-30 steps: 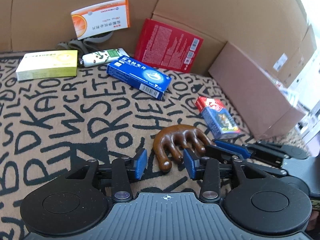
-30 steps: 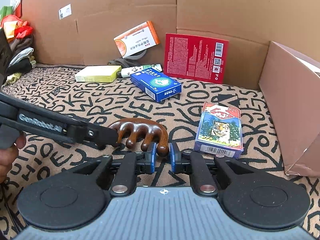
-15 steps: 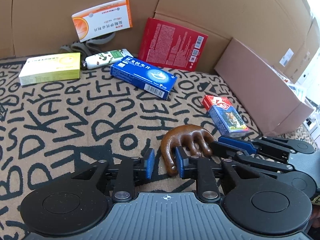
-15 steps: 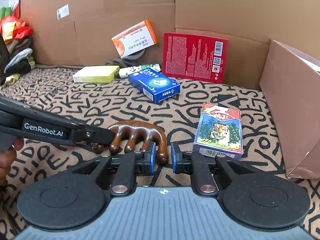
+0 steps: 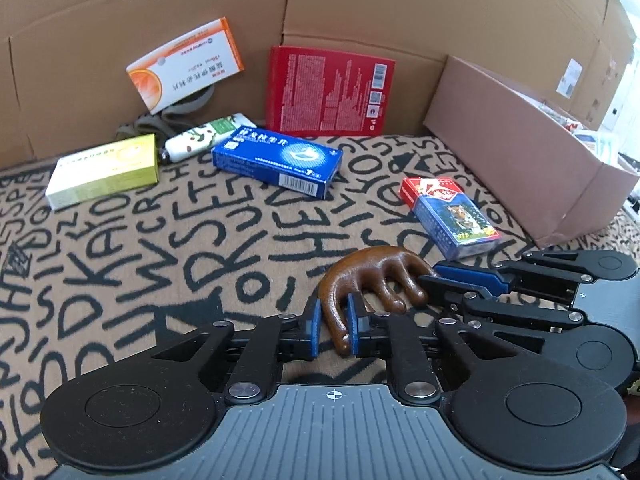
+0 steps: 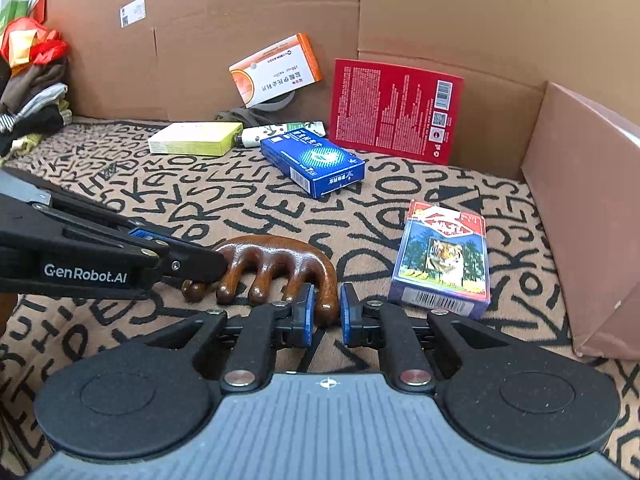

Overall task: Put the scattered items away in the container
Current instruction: 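Hold the wooden comb with both grippers and lift it off the rug, then carry the comb over the pink box and open both grippers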

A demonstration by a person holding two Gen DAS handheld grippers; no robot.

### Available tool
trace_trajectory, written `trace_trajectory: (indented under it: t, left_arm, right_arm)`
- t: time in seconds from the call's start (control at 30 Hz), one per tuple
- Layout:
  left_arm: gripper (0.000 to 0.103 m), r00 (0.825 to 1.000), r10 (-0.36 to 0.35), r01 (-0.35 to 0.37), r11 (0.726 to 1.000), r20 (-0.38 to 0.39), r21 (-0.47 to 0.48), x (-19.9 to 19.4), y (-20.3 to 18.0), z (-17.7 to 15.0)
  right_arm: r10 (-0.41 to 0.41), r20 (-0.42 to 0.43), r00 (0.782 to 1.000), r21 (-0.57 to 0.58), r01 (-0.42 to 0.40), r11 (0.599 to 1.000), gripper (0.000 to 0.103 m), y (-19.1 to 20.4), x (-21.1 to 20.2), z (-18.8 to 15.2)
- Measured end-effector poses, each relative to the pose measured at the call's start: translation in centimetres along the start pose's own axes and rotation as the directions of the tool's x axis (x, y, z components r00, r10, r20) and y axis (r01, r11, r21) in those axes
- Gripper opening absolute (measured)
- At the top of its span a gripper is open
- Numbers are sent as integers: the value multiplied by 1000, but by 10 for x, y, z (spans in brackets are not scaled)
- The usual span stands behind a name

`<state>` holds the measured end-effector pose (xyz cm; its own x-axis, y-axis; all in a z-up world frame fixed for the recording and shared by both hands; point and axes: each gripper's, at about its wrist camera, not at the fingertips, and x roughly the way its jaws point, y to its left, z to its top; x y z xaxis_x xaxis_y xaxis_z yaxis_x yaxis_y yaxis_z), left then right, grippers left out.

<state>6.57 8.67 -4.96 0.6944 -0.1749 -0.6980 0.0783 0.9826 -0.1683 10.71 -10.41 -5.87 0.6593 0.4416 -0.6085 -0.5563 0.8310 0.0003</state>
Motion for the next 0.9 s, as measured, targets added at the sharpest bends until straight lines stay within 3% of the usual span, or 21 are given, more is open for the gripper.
trace_trajectory:
  t: [0.07,0.1,0.2,0.23,0.3,0.4,0.57,0.7,0.9]
  left_arm:
    - [11,1000,-12,12,1000,-9,-8,-1,1,0]
    - [27,1000,-18,18,1000,-14,-12,-1,1,0]
    - [42,1000,3,-3,1000,-20,0,-2,-1,-2]
    - [43,1000,13,-13,1000,-20,8,-3,-2,-3]
    - [42,1000,10,-10,1000,-19,13,-2,-2,-2]
    - [27,1000,-10,11,1000,-22,22,-2,-4,-1]
    - [25,999,35,-35,998,-5,50,-3,-16,-3]
    - [15,1000,12,-12,1000,-15,4,-7,-14,-3]
    - [13,1000,-7,7,1000,12,-2,-14,-27,6]
  right_arm:
    - [10,-1,1000,19,-10,1000,16,-2,-2,-1]
    - [12,0,1000,21,-12,1000,16,-2,-3,-1]
    - [7,1,1000,13,-7,1000,16,-1,-4,-3]
    - [4,0,1000,5,-4,1000,16,0,-4,-3]
    - [0,0,1000,-2,0,1000,17,1,-4,-3]
    - [-12,-1,1000,-29,11,1000,17,3,-2,-2]
    - [2,1,1000,-1,-2,1000,16,-2,-3,-3]
    - [17,-5,1000,46,-17,999,16,-8,-11,-3]
    - [-31,68,997,46,28,999,16,-19,-33,3]
